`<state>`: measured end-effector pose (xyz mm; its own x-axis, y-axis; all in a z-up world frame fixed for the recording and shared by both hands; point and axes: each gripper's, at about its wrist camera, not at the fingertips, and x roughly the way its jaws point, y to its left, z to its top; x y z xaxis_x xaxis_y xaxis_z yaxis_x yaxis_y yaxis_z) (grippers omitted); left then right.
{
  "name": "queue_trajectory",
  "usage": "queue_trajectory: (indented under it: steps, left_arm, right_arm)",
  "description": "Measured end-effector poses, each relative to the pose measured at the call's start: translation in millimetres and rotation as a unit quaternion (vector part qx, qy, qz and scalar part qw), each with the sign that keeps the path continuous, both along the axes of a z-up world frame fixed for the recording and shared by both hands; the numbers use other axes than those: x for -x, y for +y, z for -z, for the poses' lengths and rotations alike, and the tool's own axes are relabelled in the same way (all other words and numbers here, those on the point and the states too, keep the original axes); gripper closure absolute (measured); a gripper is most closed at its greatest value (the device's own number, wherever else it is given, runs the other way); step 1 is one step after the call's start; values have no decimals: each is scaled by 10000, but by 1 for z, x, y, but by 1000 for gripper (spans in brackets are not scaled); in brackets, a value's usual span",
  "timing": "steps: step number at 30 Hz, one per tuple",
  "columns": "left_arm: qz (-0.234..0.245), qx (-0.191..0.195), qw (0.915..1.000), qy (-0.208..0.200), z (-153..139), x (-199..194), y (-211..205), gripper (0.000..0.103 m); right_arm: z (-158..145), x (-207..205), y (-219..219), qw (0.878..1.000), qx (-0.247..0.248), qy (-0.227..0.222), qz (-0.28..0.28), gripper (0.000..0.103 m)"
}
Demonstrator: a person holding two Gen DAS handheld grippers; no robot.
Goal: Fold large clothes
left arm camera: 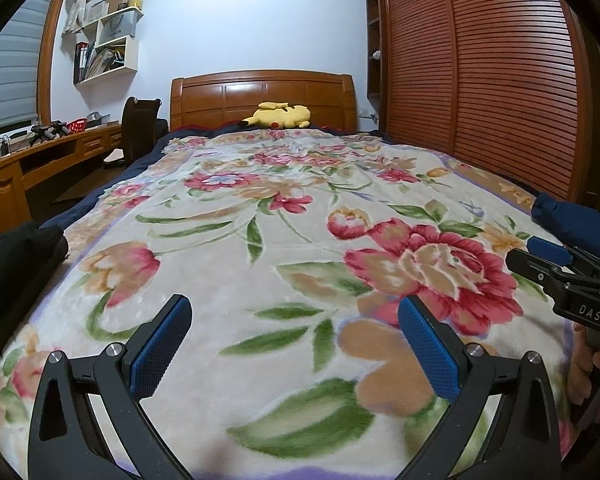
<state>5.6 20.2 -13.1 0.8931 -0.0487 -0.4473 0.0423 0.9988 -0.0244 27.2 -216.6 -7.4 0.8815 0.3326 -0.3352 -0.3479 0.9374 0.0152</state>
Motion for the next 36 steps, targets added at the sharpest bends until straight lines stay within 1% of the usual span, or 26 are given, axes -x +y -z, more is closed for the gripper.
queue_trajectory:
  steps: [36]
  left_arm:
    - [-5, -10, 10000, -47, 1, 1, -1, 0]
  right_arm:
    - [1, -4, 0, 10000, -13, -20, -28, 28]
